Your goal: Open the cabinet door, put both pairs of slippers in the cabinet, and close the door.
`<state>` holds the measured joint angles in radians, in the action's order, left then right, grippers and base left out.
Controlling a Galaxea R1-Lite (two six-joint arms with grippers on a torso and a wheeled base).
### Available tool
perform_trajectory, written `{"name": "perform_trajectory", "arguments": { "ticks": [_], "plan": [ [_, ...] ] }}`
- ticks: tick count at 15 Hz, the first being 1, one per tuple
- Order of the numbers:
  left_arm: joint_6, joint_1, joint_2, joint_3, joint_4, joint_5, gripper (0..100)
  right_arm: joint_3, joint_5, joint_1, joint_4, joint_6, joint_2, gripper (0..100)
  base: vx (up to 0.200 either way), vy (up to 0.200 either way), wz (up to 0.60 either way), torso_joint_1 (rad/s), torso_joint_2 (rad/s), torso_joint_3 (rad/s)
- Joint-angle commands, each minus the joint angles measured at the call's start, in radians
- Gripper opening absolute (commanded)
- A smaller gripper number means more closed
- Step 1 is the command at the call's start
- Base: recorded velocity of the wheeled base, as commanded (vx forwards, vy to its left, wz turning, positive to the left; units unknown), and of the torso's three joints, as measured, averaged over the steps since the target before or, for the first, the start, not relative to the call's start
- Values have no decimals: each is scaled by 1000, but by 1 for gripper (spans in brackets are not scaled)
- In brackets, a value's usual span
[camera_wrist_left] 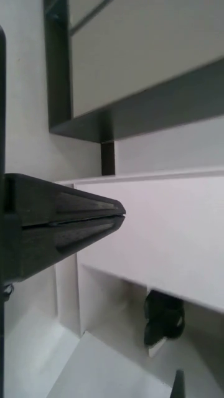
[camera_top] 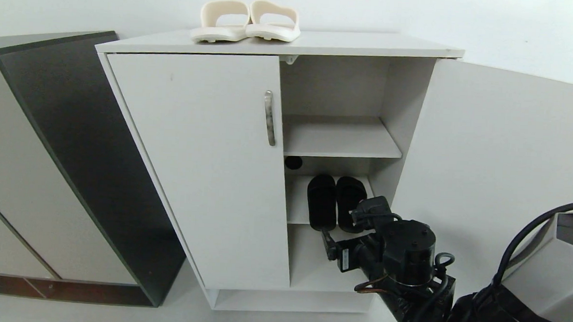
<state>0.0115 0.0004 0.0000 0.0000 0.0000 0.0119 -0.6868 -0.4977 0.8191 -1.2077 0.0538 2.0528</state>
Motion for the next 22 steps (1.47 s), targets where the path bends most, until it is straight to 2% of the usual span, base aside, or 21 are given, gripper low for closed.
{"name": "perform_trajectory", "arguments": {
  "ticks": [1, 12, 19, 22],
  "plan": [
    [1, 0, 0, 0, 0, 0, 0, 4, 1, 2, -4, -3, 1, 100, 0, 200, 0, 17, 2, 2],
    [1, 0, 0, 0, 0, 0, 0, 10, -5, -8, -21, -22, 7, 100, 0, 200, 0, 2, 2, 5],
    [-1, 0, 2, 0, 0, 0, 0, 27, 10, -37, -49, -58, 21, 100, 0, 0, 0, 0, 0, 0],
    [-1, 0, 0, 0, 0, -1, 0, 35, 14, -52, -132, -65, 83, 100, 0, 0, 0, 0, 0, 0]
  ]
}}
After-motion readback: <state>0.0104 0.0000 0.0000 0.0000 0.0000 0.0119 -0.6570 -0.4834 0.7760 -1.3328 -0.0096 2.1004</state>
